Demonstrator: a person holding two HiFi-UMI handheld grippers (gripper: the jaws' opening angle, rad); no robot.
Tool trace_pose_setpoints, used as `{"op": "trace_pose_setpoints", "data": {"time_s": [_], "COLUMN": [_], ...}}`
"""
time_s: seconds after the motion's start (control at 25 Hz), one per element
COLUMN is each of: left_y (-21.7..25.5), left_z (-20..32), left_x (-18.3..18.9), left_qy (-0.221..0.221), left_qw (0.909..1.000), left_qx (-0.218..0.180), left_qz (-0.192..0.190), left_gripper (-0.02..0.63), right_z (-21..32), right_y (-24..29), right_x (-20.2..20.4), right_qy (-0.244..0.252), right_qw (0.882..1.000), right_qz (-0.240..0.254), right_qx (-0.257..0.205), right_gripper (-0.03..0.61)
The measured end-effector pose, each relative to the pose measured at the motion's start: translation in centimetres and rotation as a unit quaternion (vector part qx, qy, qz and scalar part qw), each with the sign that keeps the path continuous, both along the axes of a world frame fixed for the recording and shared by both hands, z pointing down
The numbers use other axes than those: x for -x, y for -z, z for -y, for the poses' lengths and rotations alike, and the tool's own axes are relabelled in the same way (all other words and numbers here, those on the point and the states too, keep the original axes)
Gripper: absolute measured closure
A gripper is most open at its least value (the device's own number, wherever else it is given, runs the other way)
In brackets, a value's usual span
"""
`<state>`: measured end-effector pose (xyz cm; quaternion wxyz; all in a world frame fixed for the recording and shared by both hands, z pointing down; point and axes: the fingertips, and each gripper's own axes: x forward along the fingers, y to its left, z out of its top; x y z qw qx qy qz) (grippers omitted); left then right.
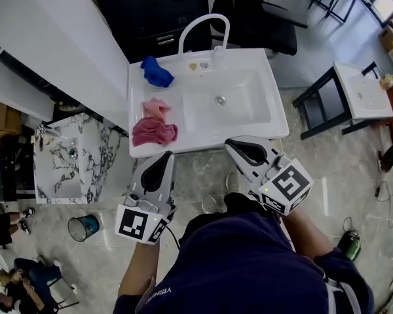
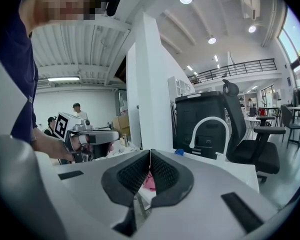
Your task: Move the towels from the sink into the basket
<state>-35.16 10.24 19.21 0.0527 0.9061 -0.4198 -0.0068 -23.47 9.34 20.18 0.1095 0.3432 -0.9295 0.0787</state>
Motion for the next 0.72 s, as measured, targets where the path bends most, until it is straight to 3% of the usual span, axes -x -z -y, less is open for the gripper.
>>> {"op": "trace_pose_setpoints", "data": {"time_s": [0.44,0.72], "left_y": [-0.6,-1.1], "left_z": [5.3,9.9], "left_x": [-0.9,-3.4], "left_qy": [0.018,0.037], "left_qw": [0.9997,0.9989], "left_qx": [0.009,0.017], "left_qz": [0.014,0.022], "left_gripper": [0.611,0.611], "right_z": [5.9,10.9], "right_y": [-1.1,-1.8], "right_x": [-0.9,-3.0], "right_qy": [0.017,0.036], "right_qw": [1.000,0.999], "right_qz": [0.009,0.018], "right_qx": [0.011,0.018], "right_gripper": [0.569,0.569]}}
